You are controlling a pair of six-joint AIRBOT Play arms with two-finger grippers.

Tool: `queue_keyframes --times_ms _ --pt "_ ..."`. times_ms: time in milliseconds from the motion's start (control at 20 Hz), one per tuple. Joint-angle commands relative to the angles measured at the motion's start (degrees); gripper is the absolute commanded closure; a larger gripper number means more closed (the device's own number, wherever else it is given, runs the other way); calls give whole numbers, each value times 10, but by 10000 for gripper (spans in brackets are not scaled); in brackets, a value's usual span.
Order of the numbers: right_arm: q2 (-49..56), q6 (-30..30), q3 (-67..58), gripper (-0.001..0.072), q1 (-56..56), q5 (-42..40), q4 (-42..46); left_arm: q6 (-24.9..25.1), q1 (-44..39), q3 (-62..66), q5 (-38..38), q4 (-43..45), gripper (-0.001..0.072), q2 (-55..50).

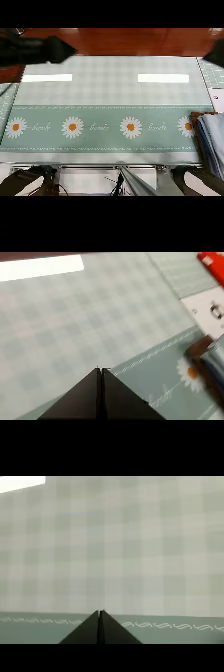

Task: Fold the shirts.

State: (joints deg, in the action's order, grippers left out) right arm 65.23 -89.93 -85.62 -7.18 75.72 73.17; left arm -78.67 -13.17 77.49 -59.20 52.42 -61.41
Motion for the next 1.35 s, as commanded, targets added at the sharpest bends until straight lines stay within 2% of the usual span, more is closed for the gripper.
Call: queue_keyframes --times_ms 0,50,200,450,1300 --pt "37 -64 77 687 184 -48 254 -115 -75 -26 -9 234 680 -56" --pt "40 -95 114 687 192 -65 278 -133 -71 -47 -14 268 680 -66" --pt "40 -169 189 687 168 -103 283 -138 -37 -63 -50 280 680 -82" --pt "38 -174 196 686 150 -77 279 -138 -12 -63 -64 280 680 -83" --pt "38 -174 196 687 150 -82 279 -138 -12 -63 -64 280 680 -83"
